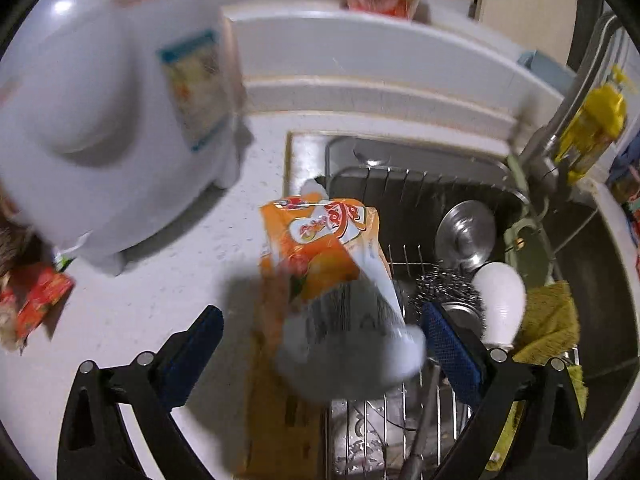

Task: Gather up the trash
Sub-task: 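Grasp the orange juice-drink bag with the right tool near the sink, then grasp a white printed wrapper with the left tool while the right tool carries the orange bag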

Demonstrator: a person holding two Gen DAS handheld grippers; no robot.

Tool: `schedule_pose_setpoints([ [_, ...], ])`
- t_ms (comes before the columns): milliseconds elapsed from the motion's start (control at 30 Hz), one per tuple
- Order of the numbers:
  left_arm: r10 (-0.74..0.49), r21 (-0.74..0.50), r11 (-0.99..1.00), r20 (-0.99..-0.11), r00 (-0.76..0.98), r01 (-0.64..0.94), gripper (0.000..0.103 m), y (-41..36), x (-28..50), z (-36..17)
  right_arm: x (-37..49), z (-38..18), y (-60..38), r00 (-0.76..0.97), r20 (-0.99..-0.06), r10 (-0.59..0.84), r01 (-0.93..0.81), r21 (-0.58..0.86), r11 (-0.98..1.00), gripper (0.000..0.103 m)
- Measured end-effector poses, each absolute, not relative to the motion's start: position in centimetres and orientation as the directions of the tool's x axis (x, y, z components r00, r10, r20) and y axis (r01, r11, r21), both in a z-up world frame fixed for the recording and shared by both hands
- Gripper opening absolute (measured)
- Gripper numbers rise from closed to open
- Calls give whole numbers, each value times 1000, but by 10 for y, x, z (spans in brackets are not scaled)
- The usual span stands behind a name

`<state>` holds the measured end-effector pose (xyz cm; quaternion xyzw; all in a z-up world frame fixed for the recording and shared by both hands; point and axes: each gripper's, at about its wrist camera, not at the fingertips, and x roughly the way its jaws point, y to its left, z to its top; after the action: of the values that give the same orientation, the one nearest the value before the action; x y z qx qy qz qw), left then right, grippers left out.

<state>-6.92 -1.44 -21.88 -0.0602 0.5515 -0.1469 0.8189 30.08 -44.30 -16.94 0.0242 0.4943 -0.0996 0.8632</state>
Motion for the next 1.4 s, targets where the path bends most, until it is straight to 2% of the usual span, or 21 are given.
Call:
schedule_pose_setpoints([
  [33, -313, -269, 948, -881, 355, 169, 89, -15, -68, -215, 300, -171, -442, 487, -863, -138, 195, -46, 980, 94],
  [67, -319, -273, 946, -876, 362, 173, 89, -16, -67, -211, 303, -174, -444, 476, -870, -127, 194, -37, 980, 82],
  [133, -334, -277, 940, -863, 379, 198, 89, -20, -60, -199, 308, -179, -445, 448, -887, -111, 194, -25, 981, 68],
  [200, -349, -278, 934, -846, 403, 225, 89, -26, -52, -185, 301, -175, -446, 461, -883, -90, 173, -10, 985, 65],
  [367, -392, -271, 914, -784, 482, 303, 89, -43, -14, -141, 279, -143, -443, 549, -832, -79, 121, -14, 993, 65],
  [500, -349, -192, 926, -764, 542, 325, 89, -62, 42, -114, 247, -111, -426, 608, -792, -58, 59, -27, 998, 65],
  [600, -251, -57, 947, -744, 619, 317, 89, -78, 92, -101, 211, -91, -415, 649, -760, 3, 14, 16, 1000, 65],
  [667, -161, 123, 929, -714, 681, 349, 89, -97, 128, -96, 184, -83, -410, 670, -740, 61, -14, 70, 997, 65],
  [733, -118, 287, 868, -674, 729, 406, 89, -117, 157, -94, 164, -77, -406, 676, -731, 97, -30, 105, 994, 65],
  [833, -120, 443, 765, -616, 779, 468, 89, -135, 182, -90, 134, -80, -403, 665, -731, 152, -40, 168, 985, 65],
  [1033, -115, 585, 593, -618, 778, 553, 89, -173, 222, -101, 98, -90, -398, 645, -740, 190, -30, 224, 974, 65],
  [1133, -57, 632, 529, -639, 767, 566, 89, -190, 240, -119, 88, -92, -400, 645, -742, 182, -7, 232, 973, 65],
  [1167, -46, 630, 520, -653, 756, 576, 84, -193, 245, -123, 86, -93, -401, 646, -742, 178, 1, 234, 972, 65],
  [1200, -38, 621, 519, -670, 741, 588, 59, -195, 250, -126, 84, -93, -402, 646, -742, 179, 5, 238, 971, 65],
  [1267, -15, 597, 537, -699, 715, 595, 38, -194, 258, -126, 80, -94, -402, 648, -740, 179, 13, 246, 969, 65],
  [1300, -15, 591, 543, -703, 711, 596, 32, -194, 261, -125, 77, -94, -401, 651, -738, 179, 16, 248, 969, 65],
  [1400, -42, 564, 571, -706, 707, 597, 25, -185, 259, -116, 72, -91, -397, 660, -727, 191, 10, 262, 965, 65],
])
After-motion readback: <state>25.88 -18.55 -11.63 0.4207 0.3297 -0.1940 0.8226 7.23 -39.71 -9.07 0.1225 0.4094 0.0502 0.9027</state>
